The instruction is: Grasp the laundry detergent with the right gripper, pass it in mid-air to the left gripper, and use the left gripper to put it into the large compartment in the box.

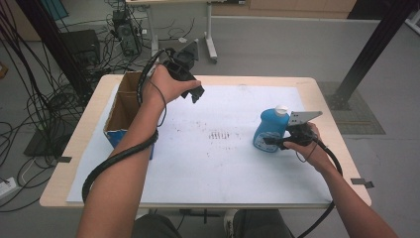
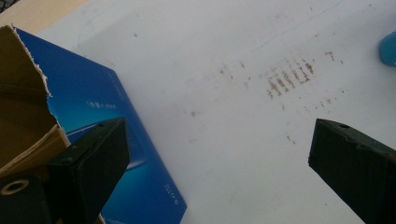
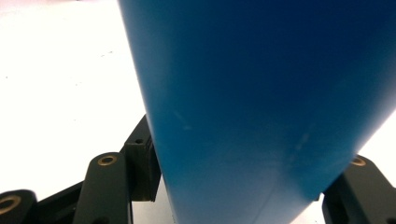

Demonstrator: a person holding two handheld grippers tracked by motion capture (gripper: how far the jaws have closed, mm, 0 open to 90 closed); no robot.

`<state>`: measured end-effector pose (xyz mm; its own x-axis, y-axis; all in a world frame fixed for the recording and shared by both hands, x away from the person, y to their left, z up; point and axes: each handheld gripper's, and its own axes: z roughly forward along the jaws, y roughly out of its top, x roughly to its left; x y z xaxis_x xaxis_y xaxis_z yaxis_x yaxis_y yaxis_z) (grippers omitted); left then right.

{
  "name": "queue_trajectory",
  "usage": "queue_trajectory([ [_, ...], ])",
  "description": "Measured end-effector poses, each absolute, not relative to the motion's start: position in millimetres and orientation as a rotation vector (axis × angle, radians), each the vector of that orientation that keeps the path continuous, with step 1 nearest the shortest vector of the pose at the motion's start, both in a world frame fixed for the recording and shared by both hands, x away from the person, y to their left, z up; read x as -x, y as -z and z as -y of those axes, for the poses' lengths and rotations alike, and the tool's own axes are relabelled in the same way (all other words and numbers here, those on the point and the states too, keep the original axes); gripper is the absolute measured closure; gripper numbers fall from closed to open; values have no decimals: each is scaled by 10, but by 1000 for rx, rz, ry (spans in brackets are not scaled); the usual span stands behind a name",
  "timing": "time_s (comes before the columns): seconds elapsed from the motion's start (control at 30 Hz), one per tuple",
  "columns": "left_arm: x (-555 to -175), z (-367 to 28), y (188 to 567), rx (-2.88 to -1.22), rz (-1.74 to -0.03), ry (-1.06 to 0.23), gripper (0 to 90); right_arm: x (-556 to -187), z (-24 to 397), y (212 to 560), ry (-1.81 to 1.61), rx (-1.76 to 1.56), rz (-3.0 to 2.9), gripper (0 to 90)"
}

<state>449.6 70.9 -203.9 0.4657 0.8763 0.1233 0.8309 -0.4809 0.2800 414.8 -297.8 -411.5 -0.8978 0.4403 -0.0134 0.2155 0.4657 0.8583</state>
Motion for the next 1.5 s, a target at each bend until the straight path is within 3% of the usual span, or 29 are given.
queue_trajectory([
  [1.0, -4495, -672, 2023, -2572, -1450, -361, 62, -4145, 2973, 4101, -1399, -590, -2484, 428],
  [1.5, -4474, -676, 1934, -2641, -1346, -344, 66, -4115, 2973, 4067, -1388, -625, -2501, 430],
])
